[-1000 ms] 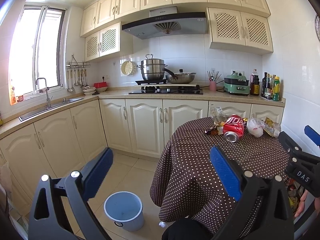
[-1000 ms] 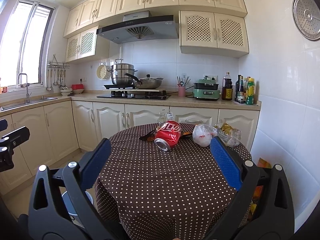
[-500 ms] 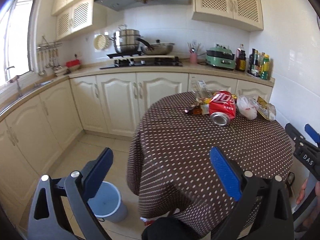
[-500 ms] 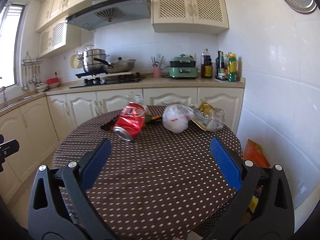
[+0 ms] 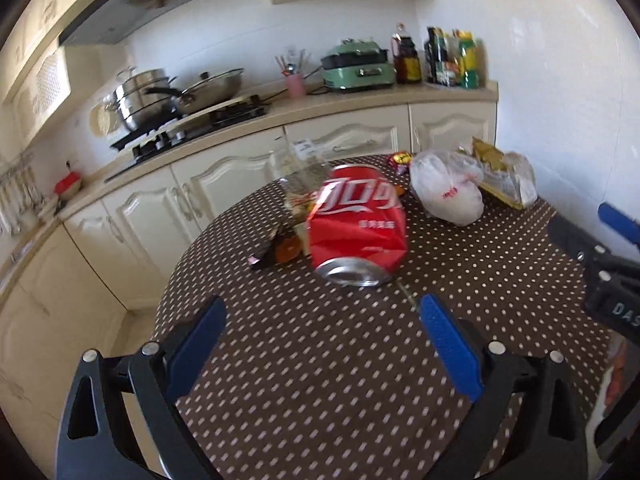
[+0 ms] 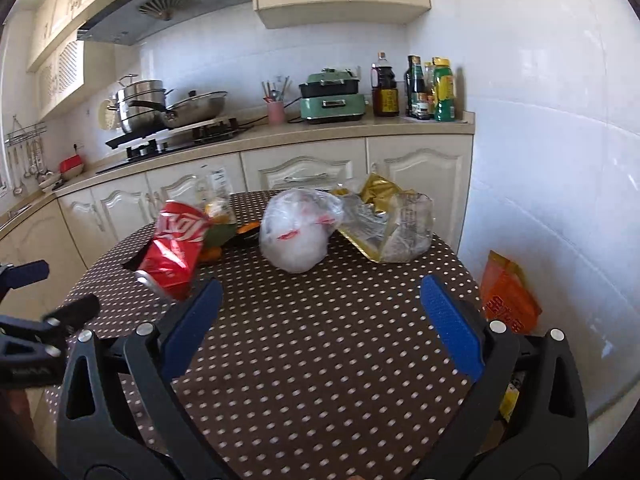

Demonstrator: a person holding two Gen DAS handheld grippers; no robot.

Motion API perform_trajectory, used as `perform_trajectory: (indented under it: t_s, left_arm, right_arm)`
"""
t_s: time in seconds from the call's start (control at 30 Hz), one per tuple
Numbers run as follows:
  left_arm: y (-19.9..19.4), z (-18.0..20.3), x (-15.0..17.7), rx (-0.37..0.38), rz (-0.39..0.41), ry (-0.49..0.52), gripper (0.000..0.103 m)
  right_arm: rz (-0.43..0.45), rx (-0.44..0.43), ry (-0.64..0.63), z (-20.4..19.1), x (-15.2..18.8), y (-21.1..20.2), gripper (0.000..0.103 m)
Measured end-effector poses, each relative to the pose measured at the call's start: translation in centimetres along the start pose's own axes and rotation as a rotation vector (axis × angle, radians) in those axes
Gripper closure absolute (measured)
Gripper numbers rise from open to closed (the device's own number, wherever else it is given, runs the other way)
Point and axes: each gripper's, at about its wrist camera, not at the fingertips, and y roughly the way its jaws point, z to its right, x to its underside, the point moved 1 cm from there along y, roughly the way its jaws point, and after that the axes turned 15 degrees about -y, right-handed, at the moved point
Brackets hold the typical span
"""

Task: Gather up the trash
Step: 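Grasp the red can with the left tool while the right tool grasps the plastic bag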

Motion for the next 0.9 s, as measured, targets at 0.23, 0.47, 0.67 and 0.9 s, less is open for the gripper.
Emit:
perform_trajectory:
  t_s: [0.23, 0.47, 0.67, 0.9]
  left_arm:
    - [5.2, 5.9, -1.0, -0.104, -0.005, 0.135, 0.007]
    - [9.2, 7.1, -2.4, -0.148, -0.051, 0.143, 0.008]
    - [11.6, 7.5, -3.5, -0.150, -0.108, 0.143, 0.033]
    - [11.5, 5.0, -4.4, -0.126, -0.110, 0.069, 0.079]
  right_arm:
    - [-0.068, 0.028, 0.041, 3.0, 0.1, 3.5, 0.006]
    - [-0.201, -0.073, 0.019, 3.4, -0.4, 7.1, 0.006]
    - [-0.197, -0.070, -0.027, 3.1, -2.1, 8.7, 0.006]
    - [-0.230, -0.144, -0.069, 1.3, -4.2, 11.7, 0.006]
